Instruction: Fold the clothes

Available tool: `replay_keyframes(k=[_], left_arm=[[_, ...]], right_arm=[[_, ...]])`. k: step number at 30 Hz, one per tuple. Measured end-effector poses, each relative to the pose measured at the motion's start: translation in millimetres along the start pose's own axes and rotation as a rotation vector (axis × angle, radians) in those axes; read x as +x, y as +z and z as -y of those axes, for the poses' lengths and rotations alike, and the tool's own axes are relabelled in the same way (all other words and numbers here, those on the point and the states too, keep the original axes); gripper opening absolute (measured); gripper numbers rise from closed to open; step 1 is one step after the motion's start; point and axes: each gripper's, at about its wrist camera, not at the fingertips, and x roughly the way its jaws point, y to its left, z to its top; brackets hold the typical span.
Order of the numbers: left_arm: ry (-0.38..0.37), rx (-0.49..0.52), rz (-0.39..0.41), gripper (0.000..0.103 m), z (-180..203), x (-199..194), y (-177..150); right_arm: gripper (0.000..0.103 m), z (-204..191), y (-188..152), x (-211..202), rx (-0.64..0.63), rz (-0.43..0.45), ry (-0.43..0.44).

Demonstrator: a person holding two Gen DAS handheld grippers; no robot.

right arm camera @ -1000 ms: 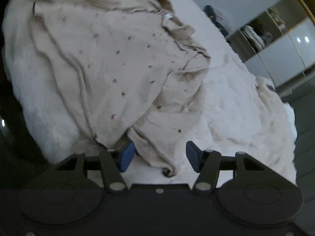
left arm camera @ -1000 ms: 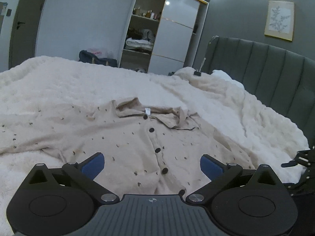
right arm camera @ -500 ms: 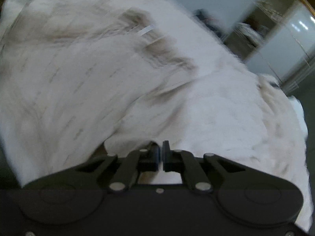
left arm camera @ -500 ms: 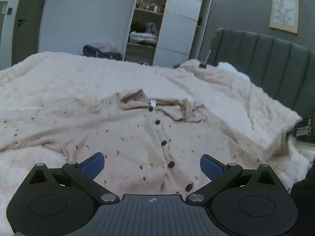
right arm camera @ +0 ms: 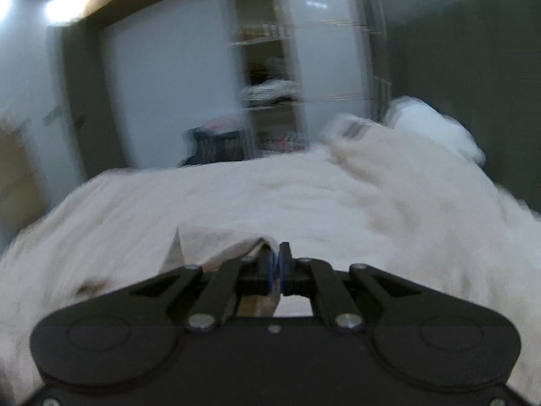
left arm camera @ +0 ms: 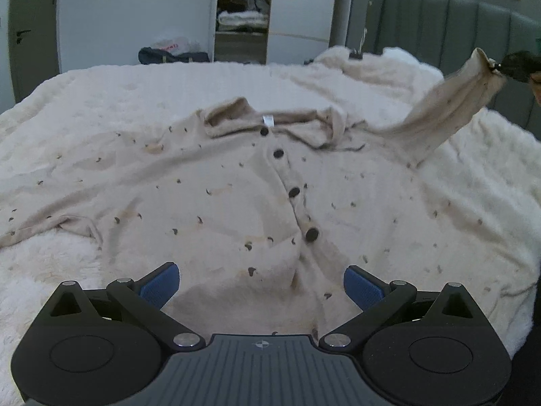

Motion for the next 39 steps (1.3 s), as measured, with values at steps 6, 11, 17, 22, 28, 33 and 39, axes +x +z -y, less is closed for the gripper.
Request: replay_keyframes(k=[6, 11, 17, 22, 28, 33, 39], left_arm=[[0.013, 0.063, -0.052, 0.103, 11.4, 16.1, -5.5], [0.007, 0.067, -0.055, 0.103, 11.5, 19.7, -6.4], [-0.026, 0.013, 0.005, 0.103, 4.0, 6.2, -0.7], [-0.061, -0.023, 0.082, 0.103, 0.2, -10.9, 7.8], [-0.096, -0.074, 0.082, 0.103, -9.1, -25.0, 5.5], [-0.096, -0.111, 0.080, 0.103, -17.8, -32.0, 2.9], [-0.126, -0.131, 0.102, 0.103, -19.2, -30.5, 10.2]], right_arm=[[0.017, 67.3, -19.2, 82.4, -0.042, -0.126, -0.406], [0.033, 46.0, -58.4, 78.9, -0.213, -0.132, -0.373], [0.040, -29.5, -94.4, 65.2, -0.361, -0.154, -0.204], [0.049, -108.0, -146.8, 50.9, -0.474, -0.167, -0.060], [0.076, -139.7, -213.6, 82.1, -0.606, -0.273, -0.040], [0.071, -89.2, -237.4, 86.8, -0.464, -0.366, -0.223], [0.070, -55.8, -256.3, 35.0, -0.395, -0.381, -0.239]])
